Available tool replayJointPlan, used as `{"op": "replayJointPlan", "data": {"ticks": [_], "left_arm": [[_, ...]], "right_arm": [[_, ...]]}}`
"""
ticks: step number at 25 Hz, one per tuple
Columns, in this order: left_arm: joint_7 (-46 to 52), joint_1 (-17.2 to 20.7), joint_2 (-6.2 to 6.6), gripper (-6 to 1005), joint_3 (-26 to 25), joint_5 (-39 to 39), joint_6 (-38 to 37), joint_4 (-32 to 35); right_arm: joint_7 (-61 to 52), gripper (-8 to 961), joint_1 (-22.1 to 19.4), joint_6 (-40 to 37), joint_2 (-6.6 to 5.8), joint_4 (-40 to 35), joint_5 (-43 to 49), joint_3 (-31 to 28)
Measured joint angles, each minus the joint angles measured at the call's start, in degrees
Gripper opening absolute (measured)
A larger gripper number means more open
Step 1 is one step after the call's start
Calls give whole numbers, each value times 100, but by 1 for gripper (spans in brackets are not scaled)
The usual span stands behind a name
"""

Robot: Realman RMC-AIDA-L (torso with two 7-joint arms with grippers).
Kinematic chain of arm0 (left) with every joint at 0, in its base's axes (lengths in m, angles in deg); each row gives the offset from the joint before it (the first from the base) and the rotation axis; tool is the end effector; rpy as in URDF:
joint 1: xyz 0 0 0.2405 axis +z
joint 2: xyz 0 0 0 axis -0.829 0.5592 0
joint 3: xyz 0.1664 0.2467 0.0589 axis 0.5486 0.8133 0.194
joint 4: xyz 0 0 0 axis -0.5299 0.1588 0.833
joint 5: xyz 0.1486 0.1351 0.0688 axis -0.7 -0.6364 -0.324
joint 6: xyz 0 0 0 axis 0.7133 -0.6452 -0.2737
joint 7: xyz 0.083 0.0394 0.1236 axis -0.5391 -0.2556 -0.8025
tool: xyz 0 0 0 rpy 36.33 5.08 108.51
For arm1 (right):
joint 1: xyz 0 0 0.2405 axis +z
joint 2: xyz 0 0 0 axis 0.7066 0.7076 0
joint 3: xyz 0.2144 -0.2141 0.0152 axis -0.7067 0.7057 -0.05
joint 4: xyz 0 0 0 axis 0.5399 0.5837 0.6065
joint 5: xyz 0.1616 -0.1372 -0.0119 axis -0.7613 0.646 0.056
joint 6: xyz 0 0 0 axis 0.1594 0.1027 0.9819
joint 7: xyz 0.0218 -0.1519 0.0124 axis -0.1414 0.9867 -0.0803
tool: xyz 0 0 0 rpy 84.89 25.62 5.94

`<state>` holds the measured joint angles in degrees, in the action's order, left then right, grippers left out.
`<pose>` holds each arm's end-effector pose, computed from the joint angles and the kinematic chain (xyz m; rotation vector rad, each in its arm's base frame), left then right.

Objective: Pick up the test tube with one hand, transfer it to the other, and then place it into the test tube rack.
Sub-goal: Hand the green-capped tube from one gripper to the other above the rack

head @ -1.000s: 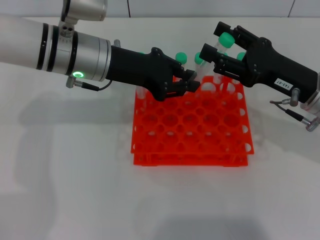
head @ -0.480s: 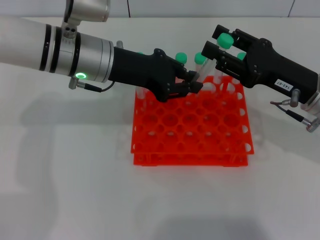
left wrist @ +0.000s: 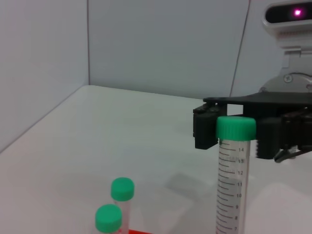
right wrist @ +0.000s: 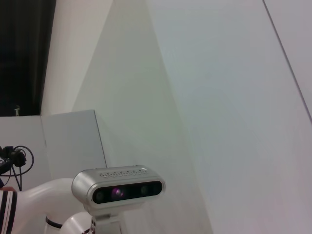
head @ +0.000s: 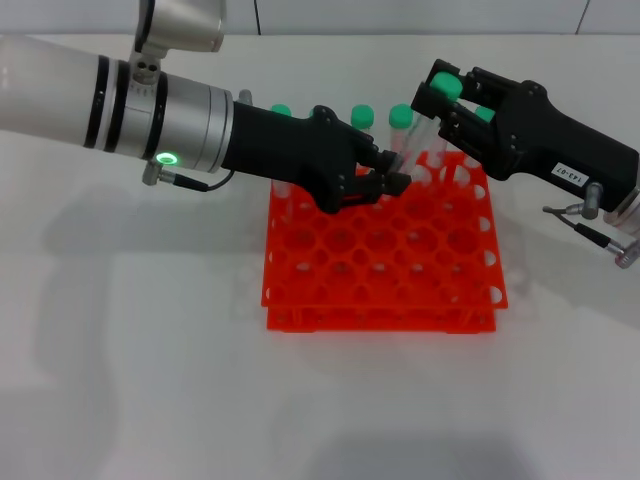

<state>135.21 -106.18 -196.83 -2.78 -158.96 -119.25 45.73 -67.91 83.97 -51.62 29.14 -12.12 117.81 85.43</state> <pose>-0.1779 0.4194 -0.0802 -3.0452 -0.2296 -0.4917 0.2362 0.3707 -0.0487 -2.3884 0.4302 1.3891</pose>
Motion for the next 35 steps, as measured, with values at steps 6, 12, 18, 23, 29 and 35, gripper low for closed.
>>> {"op": "replayJointPlan", "data": {"ticks": [6, 12, 18, 23, 29, 35], "left_arm": [[0, 6, -12, 233, 20, -2, -13, 12], [7, 34, -20, 238, 20, 2, -21, 43], [281, 65, -18, 243, 23, -9, -38, 210], [609, 227, -62, 269, 25, -8, -52, 588], [944, 395, -99, 404, 172, -11, -210, 1001], [1524, 688, -84, 575, 254, -21, -615, 1857]], "right_arm": [[1, 291, 12, 9, 0, -8, 1, 12], [1, 266, 3, 24, 0, -11, 5, -14], [-19, 257, 1, 29, -1, -51, -10, -42], [-32, 257, -7, 32, -1, -54, -3, -38], [-49, 257, -4, 15, -1, -71, 0, -43], [-57, 257, -6, -6, -27, -82, -18, -41]]}}
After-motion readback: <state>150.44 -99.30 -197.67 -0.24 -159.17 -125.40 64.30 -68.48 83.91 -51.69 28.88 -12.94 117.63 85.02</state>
